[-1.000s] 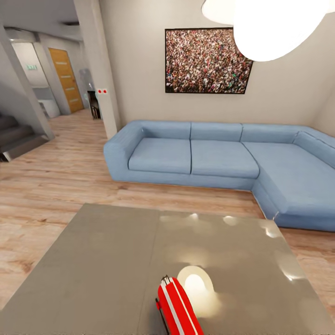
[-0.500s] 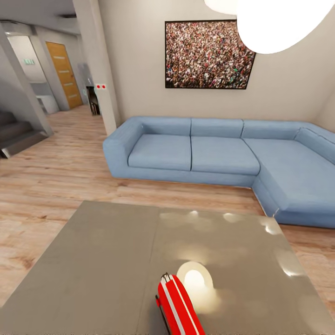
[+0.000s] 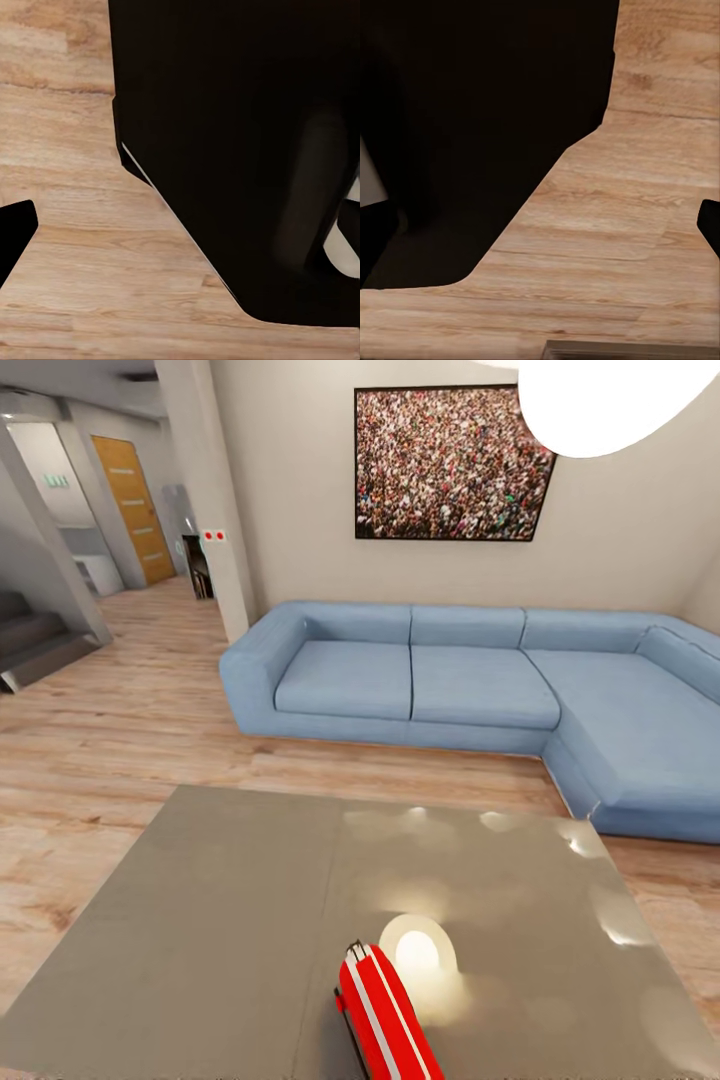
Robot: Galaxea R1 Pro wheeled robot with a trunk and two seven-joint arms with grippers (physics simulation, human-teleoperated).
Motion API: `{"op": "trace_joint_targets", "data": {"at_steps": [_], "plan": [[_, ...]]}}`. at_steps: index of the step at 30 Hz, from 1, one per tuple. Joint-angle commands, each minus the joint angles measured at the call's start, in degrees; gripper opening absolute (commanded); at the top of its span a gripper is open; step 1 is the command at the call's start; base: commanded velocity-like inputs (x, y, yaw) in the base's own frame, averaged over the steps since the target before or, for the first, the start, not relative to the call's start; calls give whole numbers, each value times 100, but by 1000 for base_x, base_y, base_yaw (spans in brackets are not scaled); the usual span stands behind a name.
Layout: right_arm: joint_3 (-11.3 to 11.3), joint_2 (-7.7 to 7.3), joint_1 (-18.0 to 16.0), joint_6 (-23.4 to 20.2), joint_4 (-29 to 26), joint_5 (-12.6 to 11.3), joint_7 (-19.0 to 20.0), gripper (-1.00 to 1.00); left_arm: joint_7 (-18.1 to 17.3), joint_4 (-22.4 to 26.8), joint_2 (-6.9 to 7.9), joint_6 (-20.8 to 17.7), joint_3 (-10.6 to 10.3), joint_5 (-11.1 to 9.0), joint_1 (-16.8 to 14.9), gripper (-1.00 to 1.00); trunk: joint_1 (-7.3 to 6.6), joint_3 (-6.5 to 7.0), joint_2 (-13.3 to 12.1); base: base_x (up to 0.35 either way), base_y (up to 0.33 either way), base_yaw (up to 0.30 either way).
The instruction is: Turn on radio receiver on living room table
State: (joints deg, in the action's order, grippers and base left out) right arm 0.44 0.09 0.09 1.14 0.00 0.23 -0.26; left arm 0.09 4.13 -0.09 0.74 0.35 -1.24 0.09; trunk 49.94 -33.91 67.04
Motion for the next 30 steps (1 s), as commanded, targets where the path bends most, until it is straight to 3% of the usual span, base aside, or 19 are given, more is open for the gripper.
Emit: {"op": "trace_joint_targets", "data": {"at_steps": [1, 30], "plan": [[0, 0, 0, 0, 0, 1, 0, 100, 0, 0, 0, 1, 0, 0, 0, 100, 0, -10, 0, 0, 0, 0], [0, 0, 0, 0, 0, 2, 0, 100, 0, 0, 3, 5, 0, 1, 0, 100, 0, -278, 0, 0, 0, 0]]}}
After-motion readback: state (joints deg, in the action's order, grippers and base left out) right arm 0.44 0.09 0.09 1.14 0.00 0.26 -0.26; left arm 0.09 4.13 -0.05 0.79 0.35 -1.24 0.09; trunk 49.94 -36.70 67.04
